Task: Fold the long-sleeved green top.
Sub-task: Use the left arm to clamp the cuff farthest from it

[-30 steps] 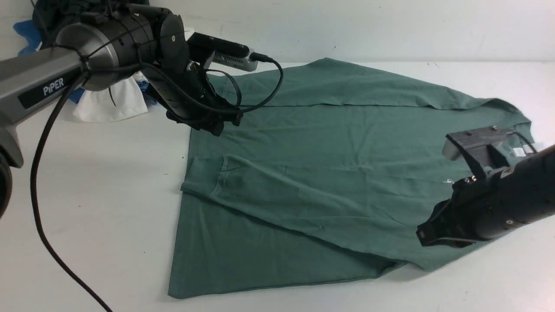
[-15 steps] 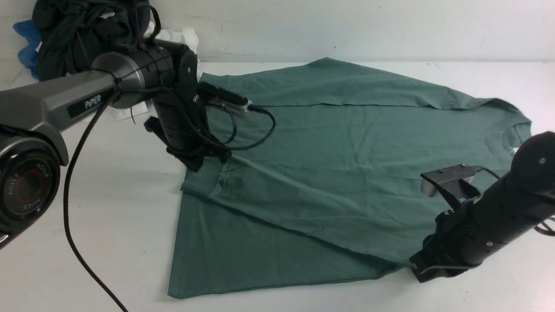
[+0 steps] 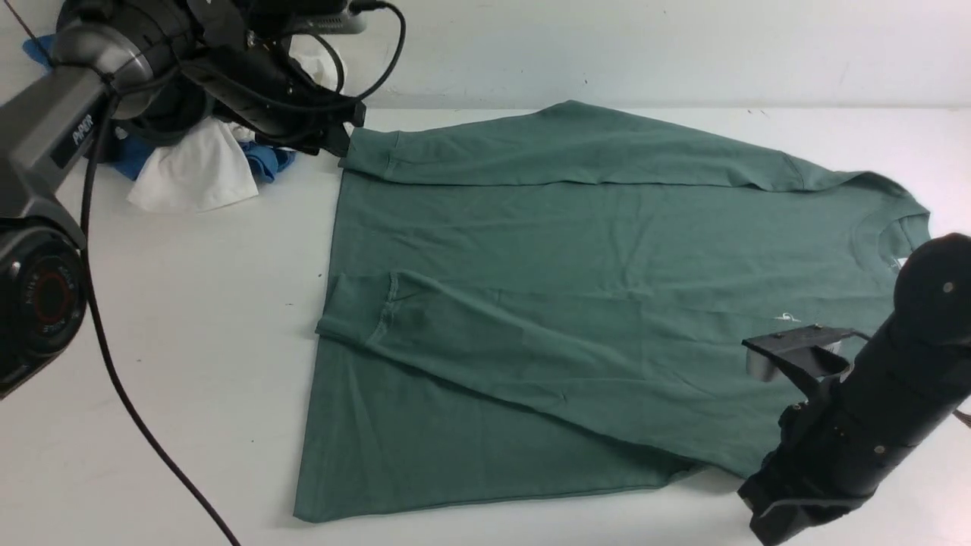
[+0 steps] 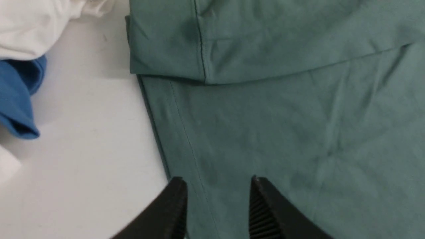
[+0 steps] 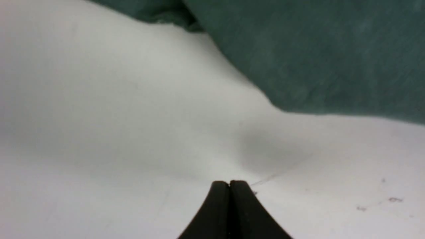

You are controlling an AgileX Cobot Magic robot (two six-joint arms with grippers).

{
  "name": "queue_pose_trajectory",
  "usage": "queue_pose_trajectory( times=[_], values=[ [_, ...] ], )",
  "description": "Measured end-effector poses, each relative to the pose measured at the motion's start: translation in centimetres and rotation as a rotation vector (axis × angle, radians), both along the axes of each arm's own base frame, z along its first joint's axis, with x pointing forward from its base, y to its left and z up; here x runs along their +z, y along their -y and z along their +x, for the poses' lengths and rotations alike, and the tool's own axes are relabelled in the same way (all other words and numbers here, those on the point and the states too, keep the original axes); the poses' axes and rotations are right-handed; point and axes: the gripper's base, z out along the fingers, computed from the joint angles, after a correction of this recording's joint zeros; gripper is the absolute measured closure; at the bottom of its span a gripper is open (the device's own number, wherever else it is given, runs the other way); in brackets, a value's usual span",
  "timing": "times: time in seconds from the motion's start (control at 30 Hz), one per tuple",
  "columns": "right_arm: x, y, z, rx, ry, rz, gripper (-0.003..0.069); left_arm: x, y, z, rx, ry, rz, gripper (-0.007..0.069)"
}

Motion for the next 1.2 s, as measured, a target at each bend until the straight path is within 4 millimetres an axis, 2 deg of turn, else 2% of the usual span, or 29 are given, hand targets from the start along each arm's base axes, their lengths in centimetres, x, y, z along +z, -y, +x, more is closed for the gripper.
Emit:
queue_pose_trajectory(
  times=[0.03, 0.07, 0.1, 0.2, 0.37, 0.57, 0.63, 0.87, 1.07, 1.13, 1.2],
  values=[
    [0.9, -0.6, -0.2, 0.022, 0.038, 0.007, 0.0669, -1.5, -0.1, 0.8, 0.002, -0.007, 0.000, 0.0272],
    [1.8, -1.1, -0.2, 0.038, 0.096, 0.016, 0.0669, -2.5, -0.1, 1.5, 0.006, -0.001, -0.001, 0.0242],
    [1.9, -1.2, -0.2, 0.039, 0.102, 0.016, 0.0669, -2.7, -0.1, 1.6, 0.006, -0.002, -0.001, 0.0238],
    [3.9, -2.8, 0.4, 0.065, 0.265, 0.049, 0.0669, -4.4, -0.1, 3.3, 0.031, 0.052, -0.014, 0.0211],
    [3.8, -4.4, 1.4, 0.075, 0.399, 0.063, 0.0669, -5.6, -0.1, 5.1, 0.071, 0.171, -0.034, 0.0209],
    [2.0, -6.3, 2.5, 0.090, 0.479, 0.074, 0.0669, -7.6, -0.3, 6.5, 0.122, 0.272, -0.057, 0.0209],
    [1.4, -6.8, 2.4, 0.093, 0.455, 0.081, 0.0669, -8.3, -0.2, 6.8, 0.127, 0.292, -0.053, 0.0226],
    [0.9, -7.0, 2.1, 0.087, 0.410, 0.090, 0.0669, -9.9, 0.2, 6.9, 0.129, 0.272, -0.109, 0.0379],
    [0.9, -7.0, 2.0, 0.093, 0.392, 0.089, 0.0669, -10.0, 0.4, 6.8, 0.117, 0.265, -0.115, 0.0407],
    [0.9, -7.0, 1.9, 0.095, 0.387, 0.089, 0.0669, -10.1, 0.4, 6.8, 0.104, 0.266, -0.103, 0.0442],
    [0.8, -7.0, 1.9, 0.097, 0.379, 0.089, 0.0669, -9.8, 0.4, 6.7, 0.082, 0.259, -0.091, 0.0532]
  ],
)
